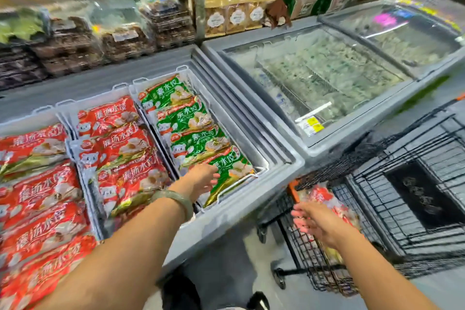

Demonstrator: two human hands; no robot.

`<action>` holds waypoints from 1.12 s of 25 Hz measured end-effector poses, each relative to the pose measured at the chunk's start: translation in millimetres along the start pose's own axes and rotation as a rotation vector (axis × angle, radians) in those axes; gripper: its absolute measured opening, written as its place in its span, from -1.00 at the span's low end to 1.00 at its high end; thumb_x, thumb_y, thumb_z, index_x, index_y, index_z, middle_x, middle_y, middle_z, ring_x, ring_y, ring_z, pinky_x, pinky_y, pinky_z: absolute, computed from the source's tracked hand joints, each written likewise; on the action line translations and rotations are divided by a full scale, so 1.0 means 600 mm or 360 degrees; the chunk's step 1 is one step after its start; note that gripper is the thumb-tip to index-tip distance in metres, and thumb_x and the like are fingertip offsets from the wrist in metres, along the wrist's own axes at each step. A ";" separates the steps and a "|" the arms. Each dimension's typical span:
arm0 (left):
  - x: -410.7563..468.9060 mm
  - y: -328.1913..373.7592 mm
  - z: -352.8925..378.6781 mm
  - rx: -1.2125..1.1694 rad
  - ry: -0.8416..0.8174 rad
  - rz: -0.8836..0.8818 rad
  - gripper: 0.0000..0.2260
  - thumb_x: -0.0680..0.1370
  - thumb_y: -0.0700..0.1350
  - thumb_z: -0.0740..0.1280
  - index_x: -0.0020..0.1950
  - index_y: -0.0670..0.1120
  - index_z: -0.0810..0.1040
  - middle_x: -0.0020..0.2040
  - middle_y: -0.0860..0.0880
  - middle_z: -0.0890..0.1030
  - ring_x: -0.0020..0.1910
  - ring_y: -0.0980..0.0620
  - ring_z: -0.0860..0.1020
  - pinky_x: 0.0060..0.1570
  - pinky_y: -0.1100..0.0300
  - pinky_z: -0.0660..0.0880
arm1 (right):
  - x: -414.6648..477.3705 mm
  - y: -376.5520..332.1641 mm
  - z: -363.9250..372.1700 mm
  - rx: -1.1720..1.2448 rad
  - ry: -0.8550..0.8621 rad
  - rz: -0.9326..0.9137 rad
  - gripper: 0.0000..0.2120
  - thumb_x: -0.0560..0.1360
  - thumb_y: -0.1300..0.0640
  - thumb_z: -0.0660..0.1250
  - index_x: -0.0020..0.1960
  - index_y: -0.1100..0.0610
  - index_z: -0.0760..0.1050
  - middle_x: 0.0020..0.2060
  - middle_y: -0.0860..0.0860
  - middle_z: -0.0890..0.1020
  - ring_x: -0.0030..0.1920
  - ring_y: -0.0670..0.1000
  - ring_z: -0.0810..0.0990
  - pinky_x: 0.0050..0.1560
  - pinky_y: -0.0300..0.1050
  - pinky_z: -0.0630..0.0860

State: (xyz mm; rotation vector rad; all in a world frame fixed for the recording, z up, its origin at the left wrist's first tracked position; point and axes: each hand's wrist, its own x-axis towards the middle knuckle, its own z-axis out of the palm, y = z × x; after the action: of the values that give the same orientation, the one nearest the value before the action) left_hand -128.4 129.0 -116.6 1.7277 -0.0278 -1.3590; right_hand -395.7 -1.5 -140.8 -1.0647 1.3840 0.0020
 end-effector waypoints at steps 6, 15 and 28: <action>-0.017 -0.040 0.217 0.0229 -0.0169 -0.0052 -0.80 0.64 -0.12 0.12 -0.16 -0.06 0.43 -0.22 -0.01 0.50 -0.30 0.09 0.43 -0.37 0.31 0.35 | -0.024 0.111 -0.219 0.0054 0.0134 0.0065 -0.74 0.59 0.16 0.20 0.20 0.27 0.48 -0.13 0.10 0.64 -0.19 0.06 0.58 -0.21 -0.15 0.52; -0.022 -0.087 0.445 0.0926 -0.0406 -0.0096 -0.71 0.64 -0.06 0.13 0.31 -0.14 0.40 0.18 -0.09 0.53 0.07 0.00 0.47 0.18 0.14 0.36 | -0.045 0.227 -0.385 0.0225 0.0388 0.0205 -0.88 0.58 0.13 0.22 0.01 0.17 0.48 -0.14 0.07 0.58 -0.13 0.05 0.51 -0.05 -0.09 0.50; 0.176 -0.069 0.624 0.1313 -0.0515 -0.0369 -0.86 0.63 -0.10 0.13 -0.01 -0.06 0.47 -0.07 -0.01 0.57 -0.10 0.07 0.51 -0.20 0.26 0.42 | 0.121 0.189 -0.412 0.0454 0.0265 0.0392 -0.84 0.56 0.18 0.25 0.11 0.21 0.50 -0.14 0.07 0.59 -0.30 -0.06 0.52 -0.31 -0.26 0.46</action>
State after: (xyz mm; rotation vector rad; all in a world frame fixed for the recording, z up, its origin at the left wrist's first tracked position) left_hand -399.3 -134.8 -216.6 2.1847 -0.6696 -1.9606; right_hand -633.5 -127.5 -222.5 -0.6654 1.6046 -0.1030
